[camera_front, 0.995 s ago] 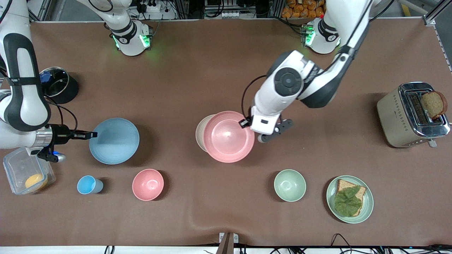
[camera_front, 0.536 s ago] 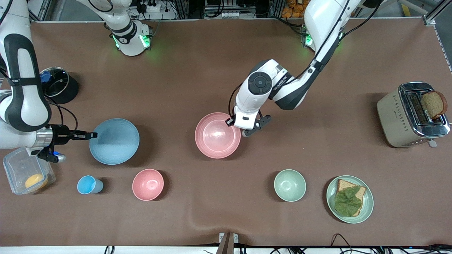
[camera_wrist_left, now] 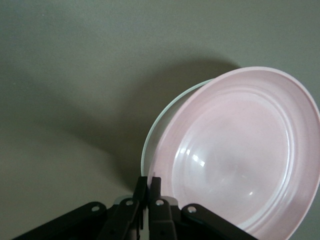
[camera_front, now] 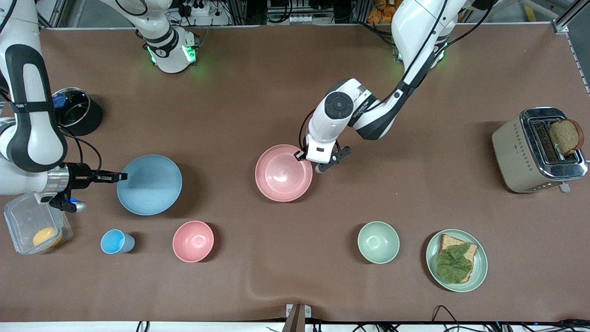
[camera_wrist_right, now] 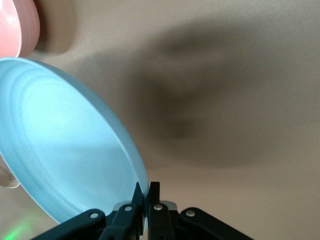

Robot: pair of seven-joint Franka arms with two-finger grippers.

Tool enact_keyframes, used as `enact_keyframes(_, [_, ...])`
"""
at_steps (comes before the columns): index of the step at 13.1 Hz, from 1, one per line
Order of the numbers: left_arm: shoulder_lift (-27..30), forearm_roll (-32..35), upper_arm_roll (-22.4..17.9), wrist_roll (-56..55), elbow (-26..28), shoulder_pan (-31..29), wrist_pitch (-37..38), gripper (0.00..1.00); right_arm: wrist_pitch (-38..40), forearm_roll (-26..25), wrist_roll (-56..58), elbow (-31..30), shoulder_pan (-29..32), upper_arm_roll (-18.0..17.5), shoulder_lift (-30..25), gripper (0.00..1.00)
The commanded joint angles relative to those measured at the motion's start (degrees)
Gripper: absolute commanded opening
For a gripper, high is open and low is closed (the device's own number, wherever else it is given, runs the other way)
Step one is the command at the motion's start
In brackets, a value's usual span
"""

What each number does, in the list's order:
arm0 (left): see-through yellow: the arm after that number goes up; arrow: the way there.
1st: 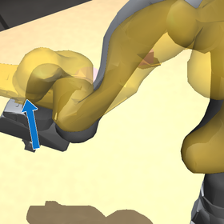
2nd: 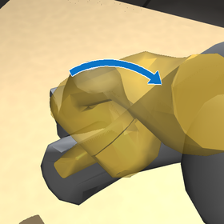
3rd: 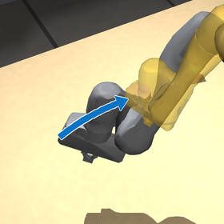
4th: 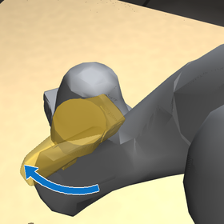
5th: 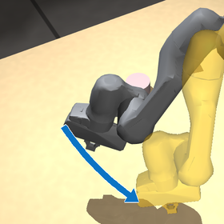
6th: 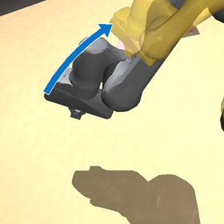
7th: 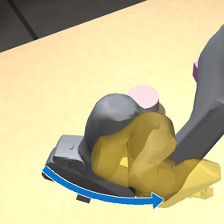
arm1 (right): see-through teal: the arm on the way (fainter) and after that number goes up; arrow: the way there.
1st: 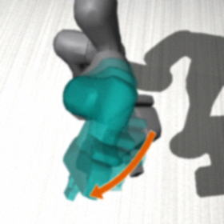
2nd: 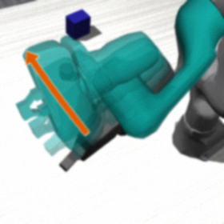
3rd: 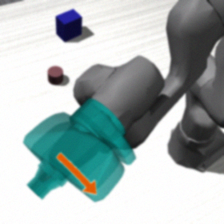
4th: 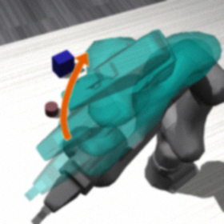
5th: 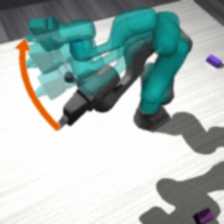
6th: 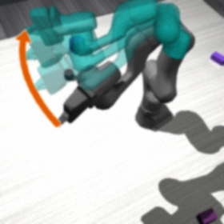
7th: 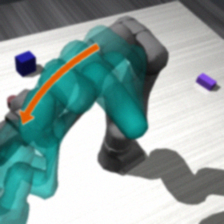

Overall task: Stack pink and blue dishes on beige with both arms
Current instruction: 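Release the pink plate and raise the left gripper away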

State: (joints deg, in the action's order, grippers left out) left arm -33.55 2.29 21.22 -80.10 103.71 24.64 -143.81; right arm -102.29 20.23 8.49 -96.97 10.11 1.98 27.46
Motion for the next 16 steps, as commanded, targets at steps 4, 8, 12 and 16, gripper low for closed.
enact_keyframes(4, [-0.64, 2.80, -0.48, -1.73, 2.46, 0.76, -4.29, 0.00, -0.10, 1.13, 0.74, -0.24, 0.70, -0.57, -0.21, 0.00])
enact_keyframes(8, [-1.26, 2.98, -0.48, -1.73, 2.63, 0.85, -5.43, 0.00, -0.10, 1.13, 0.74, -0.24, 0.61, -0.57, -0.21, 0.00])
enact_keyframes(12, [-1.35, 3.60, -0.48, -1.81, 2.37, 0.85, -5.52, 0.00, -0.10, 1.13, 0.74, -0.24, 0.52, -0.57, -0.21, 0.00])
enact_keyframes(16, [-1.70, 3.69, -0.57, -1.81, 1.67, 0.85, -5.52, 0.64, -0.01, 1.21, 0.13, -0.24, 0.26, -0.57, -0.30, 0.00])
